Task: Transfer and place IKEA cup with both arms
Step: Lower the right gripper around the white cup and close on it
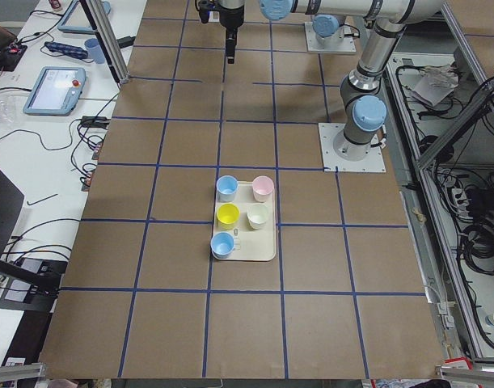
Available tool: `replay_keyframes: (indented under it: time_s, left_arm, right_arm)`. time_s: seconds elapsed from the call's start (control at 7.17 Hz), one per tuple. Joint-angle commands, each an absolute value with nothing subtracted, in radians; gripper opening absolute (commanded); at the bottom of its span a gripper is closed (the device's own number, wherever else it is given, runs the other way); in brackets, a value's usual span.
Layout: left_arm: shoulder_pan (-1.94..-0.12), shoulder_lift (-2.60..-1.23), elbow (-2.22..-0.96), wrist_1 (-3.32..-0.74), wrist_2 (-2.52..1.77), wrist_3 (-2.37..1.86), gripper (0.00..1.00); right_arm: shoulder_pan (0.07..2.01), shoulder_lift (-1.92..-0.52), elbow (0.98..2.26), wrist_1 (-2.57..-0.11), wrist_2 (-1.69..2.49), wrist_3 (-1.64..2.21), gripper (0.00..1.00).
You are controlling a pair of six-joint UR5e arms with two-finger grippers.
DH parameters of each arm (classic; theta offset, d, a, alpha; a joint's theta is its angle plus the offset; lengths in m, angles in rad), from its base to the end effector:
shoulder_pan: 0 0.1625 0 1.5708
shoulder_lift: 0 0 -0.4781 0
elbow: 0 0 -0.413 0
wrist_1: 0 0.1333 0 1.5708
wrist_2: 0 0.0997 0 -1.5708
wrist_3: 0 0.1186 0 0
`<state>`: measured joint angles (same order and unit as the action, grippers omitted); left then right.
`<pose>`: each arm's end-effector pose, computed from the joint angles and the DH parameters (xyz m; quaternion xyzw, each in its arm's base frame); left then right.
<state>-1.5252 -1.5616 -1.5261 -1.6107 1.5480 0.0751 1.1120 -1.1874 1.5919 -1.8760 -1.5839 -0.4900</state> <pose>-0.1126 -0.5150 0.5457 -0.0148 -0.9998 0.0077 0.0110 -0.1680 -0.6375 0.3155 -0.0159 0.9986 0.0471 0.0168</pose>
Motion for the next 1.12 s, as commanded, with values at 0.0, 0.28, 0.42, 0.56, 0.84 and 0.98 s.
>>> replay_keyframes:
  time_s: [0.0,0.28,0.42,0.56,0.84,0.98]
  left_arm:
    - [-1.525,-1.562,-1.525,-1.611,1.546,0.075,1.0]
    - [-1.525,-1.562,-1.525,-1.611,1.546,0.075,1.0]
    - [-1.525,-1.562,-1.525,-1.611,1.546,0.074,1.0]
    - [-1.525,-1.562,-1.525,-1.611,1.546,0.075,1.0]
    - [-1.522,-1.562,-1.522,-1.609,1.542,0.075,1.0]
    - [-1.523,-1.562,-1.522,-1.608,1.542,0.075,1.0]
  right_arm:
    - [1.112,-1.186,1.591,-1.878,-1.582,-0.491,0.59]
    - [1.112,-1.186,1.582,-1.875,-1.582,-0.498,0.45]
    - [1.112,-1.196,1.577,-1.865,-1.582,-0.496,0.45]
    - [1.112,-1.212,1.577,-1.861,-1.578,-0.497,0.45]
    - [1.112,-1.302,1.577,-1.785,-1.577,-0.492,0.45]
    - [1.112,-1.362,1.577,-1.737,-1.577,-0.488,0.46]
